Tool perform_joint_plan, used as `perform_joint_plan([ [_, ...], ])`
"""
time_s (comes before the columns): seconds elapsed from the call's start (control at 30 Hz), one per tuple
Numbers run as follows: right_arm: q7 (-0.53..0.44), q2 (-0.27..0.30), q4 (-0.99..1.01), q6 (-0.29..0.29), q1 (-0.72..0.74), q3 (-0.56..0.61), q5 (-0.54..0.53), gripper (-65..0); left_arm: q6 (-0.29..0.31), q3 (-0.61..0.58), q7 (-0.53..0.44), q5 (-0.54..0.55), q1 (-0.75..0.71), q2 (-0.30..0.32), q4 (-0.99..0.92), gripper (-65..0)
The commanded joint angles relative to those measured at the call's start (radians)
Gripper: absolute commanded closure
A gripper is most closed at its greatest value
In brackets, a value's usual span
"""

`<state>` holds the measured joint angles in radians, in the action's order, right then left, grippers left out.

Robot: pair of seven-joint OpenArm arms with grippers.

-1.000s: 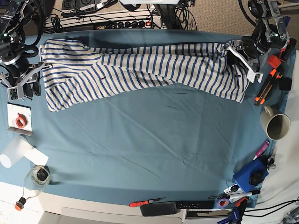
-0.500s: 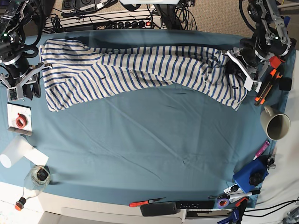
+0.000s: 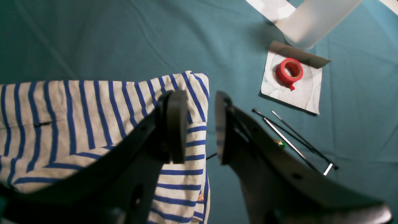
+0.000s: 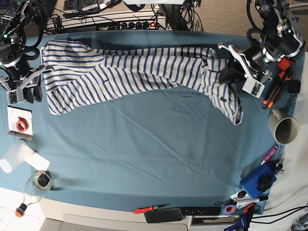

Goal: Fold the T-shirt properly
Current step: 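Lift the strip end with the left gripper and fold it toward the right gripper, then lower the folded end onto the strip's middle with the left gripper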

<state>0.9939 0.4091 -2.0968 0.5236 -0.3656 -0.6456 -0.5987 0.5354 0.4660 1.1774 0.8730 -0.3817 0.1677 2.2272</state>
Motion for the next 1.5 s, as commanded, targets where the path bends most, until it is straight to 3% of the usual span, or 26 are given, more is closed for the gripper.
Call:
perform_joint_plan([
  [0.0,-0.026,0.014,-0.016,-0.002,0.011,-0.01,-0.003,-16.1,0.017,0.001,-0.026,0.063,-0.001,-0.015,0.032,0.0],
  [0.1,-0.025,0.014,-0.016,-0.002,0.029,-0.01,-0.003,-16.1,0.039,-0.021,-0.026,0.1,-0.004,-0.065,0.05,0.0],
  [0.23,-0.022,0.015,-0.016,-0.002,0.036,-0.01,-0.003,-16.1,0.039,-0.135,-0.026,0.093,-0.003,-0.093,0.05,0.0],
  [0.33,-0.017,0.014,-0.016,-0.005,0.036,-0.01,0.04,-16.1,0.039,-0.257,-0.026,0.026,-0.003,-0.092,0.05,0.0],
  [0.4,-0.018,0.015,-0.016,-0.046,0.036,-0.01,0.084,-16.1,0.037,-0.341,-0.043,-0.018,-0.003,-0.093,0.05,0.0],
  [0.53,-0.017,0.015,-0.016,-0.122,0.036,-0.01,0.134,-16.1,-0.023,-0.518,-0.116,-0.176,0.009,-0.111,0.05,0.0],
  [0.73,-0.004,0.015,-0.016,-0.124,0.036,-0.01,0.137,-16.1,-0.137,-0.753,-0.158,-0.47,0.045,-0.169,0.046,0.0],
  [0.87,0.001,0.015,-0.016,-0.124,0.036,-0.01,0.137,-16.1,-0.184,-0.854,-0.184,-0.589,0.047,-0.173,0.037,0.0],
  [1.03,0.001,0.015,-0.016,-0.124,0.036,-0.01,0.136,-16.1,-0.233,-0.908,-0.243,-0.682,0.047,-0.173,0.02,0.0],
  [1.47,0.0,0.015,-0.016,-0.125,0.036,-0.01,0.136,-16.1,-0.24,-0.909,-0.289,-0.687,0.047,-0.173,-0.052,0.0],
])
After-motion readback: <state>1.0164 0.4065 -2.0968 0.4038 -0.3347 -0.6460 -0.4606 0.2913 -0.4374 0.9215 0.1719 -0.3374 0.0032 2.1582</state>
